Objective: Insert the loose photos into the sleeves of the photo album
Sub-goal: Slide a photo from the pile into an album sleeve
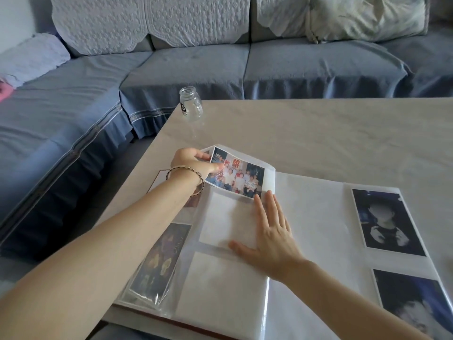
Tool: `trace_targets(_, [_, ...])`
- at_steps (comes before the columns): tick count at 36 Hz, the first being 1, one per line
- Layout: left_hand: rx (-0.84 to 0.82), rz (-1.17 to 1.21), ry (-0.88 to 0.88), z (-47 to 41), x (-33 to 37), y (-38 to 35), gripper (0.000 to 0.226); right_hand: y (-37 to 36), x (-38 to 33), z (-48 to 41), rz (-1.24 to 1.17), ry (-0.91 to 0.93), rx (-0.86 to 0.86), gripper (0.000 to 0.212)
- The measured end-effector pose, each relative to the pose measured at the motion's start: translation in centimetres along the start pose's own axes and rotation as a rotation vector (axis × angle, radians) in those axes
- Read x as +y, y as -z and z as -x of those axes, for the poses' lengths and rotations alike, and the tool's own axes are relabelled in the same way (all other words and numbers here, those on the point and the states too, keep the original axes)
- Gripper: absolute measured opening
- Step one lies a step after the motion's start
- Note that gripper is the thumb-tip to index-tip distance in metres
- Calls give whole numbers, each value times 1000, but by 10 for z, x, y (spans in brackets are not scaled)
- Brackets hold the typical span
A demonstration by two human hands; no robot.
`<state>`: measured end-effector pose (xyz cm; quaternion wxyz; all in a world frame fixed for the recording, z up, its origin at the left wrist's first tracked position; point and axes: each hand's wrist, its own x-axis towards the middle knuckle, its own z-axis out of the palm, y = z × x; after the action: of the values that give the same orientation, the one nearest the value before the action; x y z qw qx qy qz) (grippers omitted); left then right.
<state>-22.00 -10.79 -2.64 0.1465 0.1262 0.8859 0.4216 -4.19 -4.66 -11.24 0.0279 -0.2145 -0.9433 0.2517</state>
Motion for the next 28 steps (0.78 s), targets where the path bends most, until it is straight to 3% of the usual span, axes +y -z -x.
trace_targets(6, [43, -83, -98, 4, 3, -2, 15, 0, 1, 1, -95, 7, 23, 119])
trace_targets(12, [-3, -65, -107, 7, 10, -2, 9, 4, 5, 7, -359, 46, 14, 111])
trace_targets(17, [-34, -23, -49, 9, 16, -1, 31, 2, 9, 11, -465, 3, 18, 106])
trace_targets(28, [52, -131, -81, 12, 14, -1, 42, 5, 14, 10, -454, 0, 5, 106])
